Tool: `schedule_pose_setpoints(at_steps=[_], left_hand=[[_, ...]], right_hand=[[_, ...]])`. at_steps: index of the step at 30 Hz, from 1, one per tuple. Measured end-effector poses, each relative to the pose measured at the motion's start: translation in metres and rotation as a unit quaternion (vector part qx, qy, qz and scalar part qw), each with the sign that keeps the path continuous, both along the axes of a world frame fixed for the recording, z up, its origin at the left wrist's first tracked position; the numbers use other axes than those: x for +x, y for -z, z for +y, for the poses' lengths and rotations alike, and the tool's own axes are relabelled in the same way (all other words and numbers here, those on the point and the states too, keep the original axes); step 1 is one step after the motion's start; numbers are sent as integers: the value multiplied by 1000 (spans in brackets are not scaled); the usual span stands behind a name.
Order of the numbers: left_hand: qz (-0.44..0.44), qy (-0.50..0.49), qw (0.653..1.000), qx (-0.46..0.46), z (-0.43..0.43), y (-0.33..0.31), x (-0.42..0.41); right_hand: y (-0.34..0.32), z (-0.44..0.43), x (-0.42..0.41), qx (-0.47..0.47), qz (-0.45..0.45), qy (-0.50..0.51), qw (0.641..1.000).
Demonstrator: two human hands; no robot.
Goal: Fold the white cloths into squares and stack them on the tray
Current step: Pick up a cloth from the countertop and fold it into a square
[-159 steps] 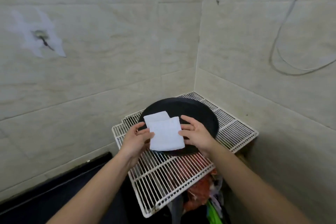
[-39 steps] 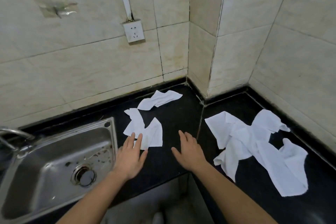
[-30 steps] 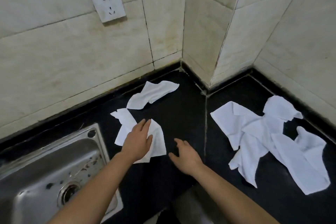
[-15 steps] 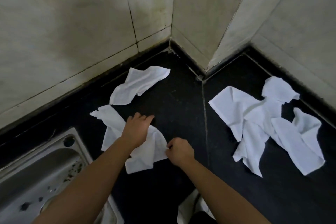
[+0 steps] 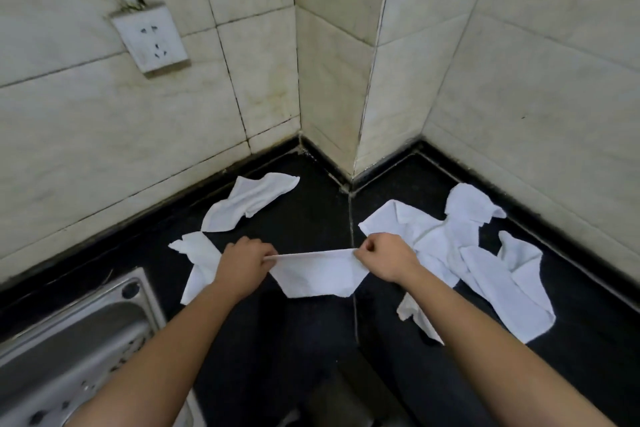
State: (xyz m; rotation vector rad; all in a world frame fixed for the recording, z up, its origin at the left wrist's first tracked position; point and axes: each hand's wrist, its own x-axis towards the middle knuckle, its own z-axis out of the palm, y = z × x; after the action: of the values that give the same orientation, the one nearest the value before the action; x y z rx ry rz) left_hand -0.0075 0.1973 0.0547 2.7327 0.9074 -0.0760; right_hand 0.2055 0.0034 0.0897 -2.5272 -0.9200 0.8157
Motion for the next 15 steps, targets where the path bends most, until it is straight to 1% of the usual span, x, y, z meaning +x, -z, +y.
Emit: schedule_pose_setpoints(at_steps=[2,5,9,11,15], left_hand=[[-34,-17,998,-55,-7,-9,1],[-59,-55,989,-125,-16,-24,6],[-119,-118,968,-188,-19,-35,21],[-154,-128,963,-180,-13,-43,31],[-254,-140,950,-115,-4,-65,50]], right_hand=[[-10,-8,9,9,1,5,1000],[-21,-18,20,24,-23,17,999],[-25,-17,32,54,-32,-3,998],[-30,-10,40,92,-43,-10,995],[-49,3,54,192,-87,4,978]])
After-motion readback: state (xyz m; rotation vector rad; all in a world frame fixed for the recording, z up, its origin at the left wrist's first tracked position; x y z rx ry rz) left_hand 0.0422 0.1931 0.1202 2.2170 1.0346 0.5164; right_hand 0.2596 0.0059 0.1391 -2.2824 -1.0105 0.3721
